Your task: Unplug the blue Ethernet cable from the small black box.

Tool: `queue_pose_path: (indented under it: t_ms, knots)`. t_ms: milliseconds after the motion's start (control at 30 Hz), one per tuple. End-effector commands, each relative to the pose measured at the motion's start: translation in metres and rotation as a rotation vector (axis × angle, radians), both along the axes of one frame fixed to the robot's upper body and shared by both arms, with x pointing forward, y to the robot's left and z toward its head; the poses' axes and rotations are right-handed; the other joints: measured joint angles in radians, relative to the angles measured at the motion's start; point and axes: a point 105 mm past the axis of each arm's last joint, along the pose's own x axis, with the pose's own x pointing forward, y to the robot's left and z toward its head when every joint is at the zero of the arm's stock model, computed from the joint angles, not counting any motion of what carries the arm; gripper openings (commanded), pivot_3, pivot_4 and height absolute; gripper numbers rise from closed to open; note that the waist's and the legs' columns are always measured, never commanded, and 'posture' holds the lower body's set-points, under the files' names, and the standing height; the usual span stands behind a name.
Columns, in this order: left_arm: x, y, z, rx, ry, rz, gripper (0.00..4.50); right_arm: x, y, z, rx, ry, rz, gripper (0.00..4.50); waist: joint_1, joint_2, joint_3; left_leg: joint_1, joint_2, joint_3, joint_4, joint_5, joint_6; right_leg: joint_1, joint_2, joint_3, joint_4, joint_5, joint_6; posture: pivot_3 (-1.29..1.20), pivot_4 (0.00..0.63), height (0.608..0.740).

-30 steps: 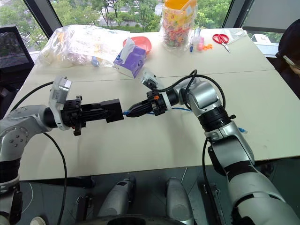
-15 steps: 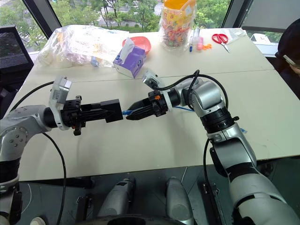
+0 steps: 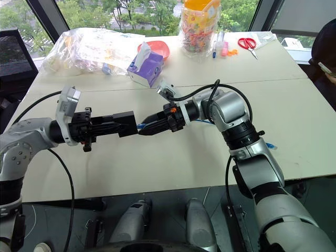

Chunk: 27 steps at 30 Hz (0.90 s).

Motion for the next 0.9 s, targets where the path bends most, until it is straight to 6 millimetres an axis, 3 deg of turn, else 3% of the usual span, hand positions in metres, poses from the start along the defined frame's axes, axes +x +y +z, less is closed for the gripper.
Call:
queue_pose_path:
  t_ms: [33, 133, 533, 667, 900]
  knots:
    - [-0.003, -0.004, 0.005, 0.001, -0.044, -0.019, 0.5, -0.004, 0.005, 0.017, 0.041, -0.042, 0.034, 1.21, 0.0, 0.0, 0.0, 0.0, 0.0, 0.0, 0.0, 0.0, 0.0, 0.0, 0.0, 0.0, 0.0, 0.0, 0.0, 0.0, 0.15, 0.728]
    - [-0.004, -0.005, 0.004, 0.007, -0.045, -0.022, 0.5, -0.003, 0.005, 0.017, 0.039, -0.042, 0.033, 0.07, 0.0, 0.0, 0.0, 0.0, 0.0, 0.0, 0.0, 0.0, 0.0, 0.0, 0.0, 0.0, 0.0, 0.0, 0.0, 0.0, 0.15, 0.728]
    - [-0.004, -0.005, 0.006, -0.006, -0.045, -0.022, 0.5, -0.001, 0.004, 0.014, 0.027, -0.055, 0.021, 0.07, 0.0, 0.0, 0.0, 0.0, 0.0, 0.0, 0.0, 0.0, 0.0, 0.0, 0.0, 0.0, 0.0, 0.0, 0.0, 0.0, 0.15, 0.728]
    - [-0.005, -0.004, 0.009, -0.018, -0.041, -0.024, 0.5, 0.01, -0.004, 0.0, -0.033, -0.104, -0.028, 0.07, 0.0, 0.0, 0.0, 0.0, 0.0, 0.0, 0.0, 0.0, 0.0, 0.0, 0.0, 0.0, 0.0, 0.0, 0.0, 0.0, 0.15, 0.728]
    - [-0.01, -0.003, 0.012, -0.043, -0.006, -0.034, 0.5, 0.051, -0.038, -0.015, -0.122, -0.207, -0.2, 0.07, -0.001, 0.0, 0.0, 0.0, 0.0, 0.0, 0.0, 0.0, 0.0, 0.0, 0.0, 0.0, 0.0, 0.0, 0.001, 0.0, 0.15, 0.728]
